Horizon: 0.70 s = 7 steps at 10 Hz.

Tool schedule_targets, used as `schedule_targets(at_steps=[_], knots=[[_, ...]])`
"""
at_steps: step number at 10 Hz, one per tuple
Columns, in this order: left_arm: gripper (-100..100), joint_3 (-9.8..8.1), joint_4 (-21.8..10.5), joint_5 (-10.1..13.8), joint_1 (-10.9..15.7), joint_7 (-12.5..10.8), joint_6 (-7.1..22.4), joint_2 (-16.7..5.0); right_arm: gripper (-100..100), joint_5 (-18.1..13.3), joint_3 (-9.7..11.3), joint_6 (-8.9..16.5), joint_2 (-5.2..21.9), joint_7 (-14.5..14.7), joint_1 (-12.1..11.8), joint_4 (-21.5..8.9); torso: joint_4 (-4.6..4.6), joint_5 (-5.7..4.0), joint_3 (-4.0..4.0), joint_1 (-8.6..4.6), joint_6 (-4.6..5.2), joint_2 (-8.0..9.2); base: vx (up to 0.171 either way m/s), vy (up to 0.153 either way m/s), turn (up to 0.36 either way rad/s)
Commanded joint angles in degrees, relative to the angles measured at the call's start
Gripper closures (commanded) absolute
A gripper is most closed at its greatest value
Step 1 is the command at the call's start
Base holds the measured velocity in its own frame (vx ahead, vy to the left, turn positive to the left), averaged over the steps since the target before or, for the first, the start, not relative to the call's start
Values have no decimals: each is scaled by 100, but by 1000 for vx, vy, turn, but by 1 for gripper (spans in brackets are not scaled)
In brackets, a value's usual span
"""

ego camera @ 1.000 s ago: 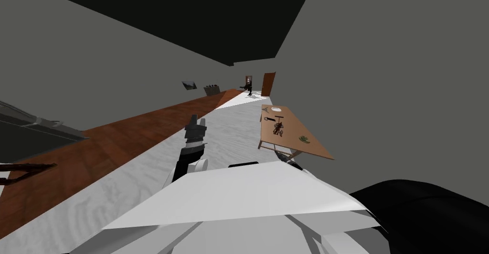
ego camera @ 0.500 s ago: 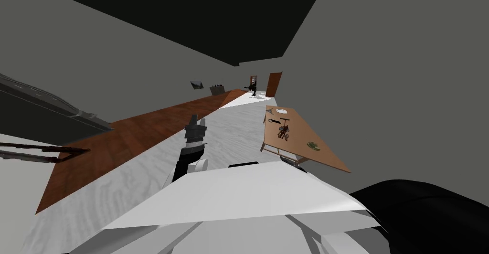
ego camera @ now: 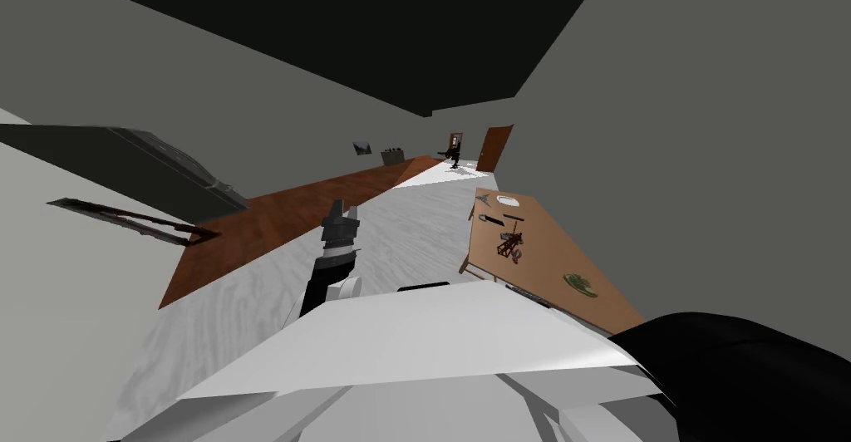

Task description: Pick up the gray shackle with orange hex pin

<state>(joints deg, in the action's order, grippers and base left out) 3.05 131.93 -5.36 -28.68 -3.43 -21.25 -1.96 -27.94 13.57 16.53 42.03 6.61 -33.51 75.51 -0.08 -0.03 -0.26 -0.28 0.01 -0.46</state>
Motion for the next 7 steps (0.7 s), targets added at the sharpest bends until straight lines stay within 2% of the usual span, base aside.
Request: schedule_targets(at_steps=[1, 4, 7], knots=[[0, 0, 0, 0, 0, 0, 0, 0, -100, -60, 10, 32, -6, 5, 48, -179, 0, 0, 0, 0, 0, 0, 66, -54, 68], [0, 0, 0, 0, 0, 0, 0, 0, -100, 11, 190, 297, 278, 12, 70, -422, 4, -1, 11, -1, 1, 18, 75, -72, 165], [0, -1, 0, 0, -1, 0, 0, -1, -100, 129, 410, 538, 539, 16, 130, -609, -3, -10, -9, -36, 2, -16, 153, -157, 223]])
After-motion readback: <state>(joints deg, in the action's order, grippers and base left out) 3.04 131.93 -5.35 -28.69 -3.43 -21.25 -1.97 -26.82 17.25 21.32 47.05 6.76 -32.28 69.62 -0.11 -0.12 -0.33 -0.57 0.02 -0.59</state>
